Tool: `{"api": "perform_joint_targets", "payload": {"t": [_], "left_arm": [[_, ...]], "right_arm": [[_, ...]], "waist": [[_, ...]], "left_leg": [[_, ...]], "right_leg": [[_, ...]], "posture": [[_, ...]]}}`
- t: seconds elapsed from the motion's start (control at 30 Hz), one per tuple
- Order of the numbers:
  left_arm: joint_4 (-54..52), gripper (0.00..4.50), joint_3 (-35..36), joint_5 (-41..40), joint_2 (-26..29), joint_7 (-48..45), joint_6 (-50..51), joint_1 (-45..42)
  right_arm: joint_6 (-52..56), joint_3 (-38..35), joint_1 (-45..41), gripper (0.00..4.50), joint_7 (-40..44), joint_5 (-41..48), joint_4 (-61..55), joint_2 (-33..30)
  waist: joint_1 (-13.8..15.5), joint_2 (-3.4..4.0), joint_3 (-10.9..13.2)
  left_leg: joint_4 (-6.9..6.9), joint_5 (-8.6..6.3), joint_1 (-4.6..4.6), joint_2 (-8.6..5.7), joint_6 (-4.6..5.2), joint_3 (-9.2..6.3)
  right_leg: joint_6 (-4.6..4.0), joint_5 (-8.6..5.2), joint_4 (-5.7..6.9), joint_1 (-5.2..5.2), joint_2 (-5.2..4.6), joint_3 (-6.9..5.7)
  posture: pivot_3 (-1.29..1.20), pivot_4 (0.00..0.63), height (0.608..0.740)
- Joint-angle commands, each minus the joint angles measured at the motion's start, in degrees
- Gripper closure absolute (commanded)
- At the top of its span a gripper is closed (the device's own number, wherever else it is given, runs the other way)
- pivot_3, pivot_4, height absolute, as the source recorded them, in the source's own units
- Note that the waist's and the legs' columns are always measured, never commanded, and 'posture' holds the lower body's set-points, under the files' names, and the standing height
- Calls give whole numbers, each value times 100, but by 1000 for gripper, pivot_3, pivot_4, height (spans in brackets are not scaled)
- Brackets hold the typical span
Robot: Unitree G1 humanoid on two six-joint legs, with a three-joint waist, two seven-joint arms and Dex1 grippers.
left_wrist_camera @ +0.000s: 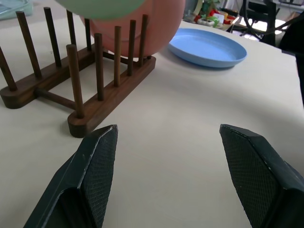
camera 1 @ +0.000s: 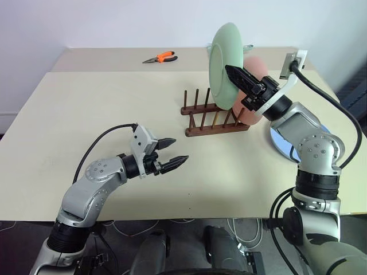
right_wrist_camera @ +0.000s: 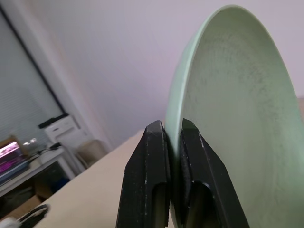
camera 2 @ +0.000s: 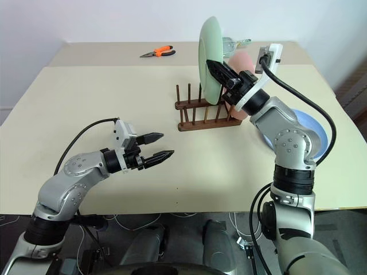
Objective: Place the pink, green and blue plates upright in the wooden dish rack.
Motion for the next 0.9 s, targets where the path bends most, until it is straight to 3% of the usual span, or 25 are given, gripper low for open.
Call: {"api": "perform_joint_targets", "payload": {"t": [0.03,0.13,0.23,0.4,0.57,0.67,0.77,0.9], "left_arm": [[-248,1007,181,-151,-9,28,38,-81],[-252,1007,182,-181,-13,39,68,-106],[-258,916,141,-156,-15,42,79,-110],[-284,916,140,-176,-6,64,113,-98],[-283,916,141,-115,37,86,96,-65],[-251,916,98,-27,79,62,42,-63],[-189,916,-2,84,124,-35,-46,-81],[-18,916,-202,204,56,-270,-257,-242]], "right_arm": [[-255,-117,-319,4500,-95,-157,266,112],[-208,-58,-381,4500,-24,-216,477,145],[-300,-36,-443,3484,-88,-441,668,166],[-1049,385,-402,1026,299,-1479,309,-240],[-1550,242,-334,1026,660,-1982,-362,-994],[-1362,-376,54,148,691,-1991,-599,-1700],[-1240,-796,804,69,761,-2184,-675,-2252],[-1379,-382,2548,69,1082,-3230,-729,-2986]], "waist": [[-4,1,1],[-4,1,1],[-4,1,1],[-3,5,3],[5,7,5],[27,6,4],[88,3,2],[133,7,0]], "left_leg": [[0,0,0,0,0,0],[-1,0,1,0,0,0],[0,0,0,0,0,1],[0,0,-1,-1,0,1],[1,0,-4,-2,0,1],[2,-1,-3,-2,1,-1],[2,-4,-4,-2,6,-4],[4,-7,-4,-2,12,7]], "right_leg": [[1,0,0,-1,0,0],[1,1,2,-1,1,0],[2,1,2,-1,0,0],[3,1,1,-1,0,0],[8,-2,0,-1,0,0],[6,-3,-4,3,0,0],[-9,-12,-22,15,-3,-7],[-12,-13,-38,22,-6,-4]], "posture": [[0,150,740],[0,150,740],[0,150,740],[0,150,740],[0,150,740],[0,150,740],[0,150,740],[0,150,740]]}}
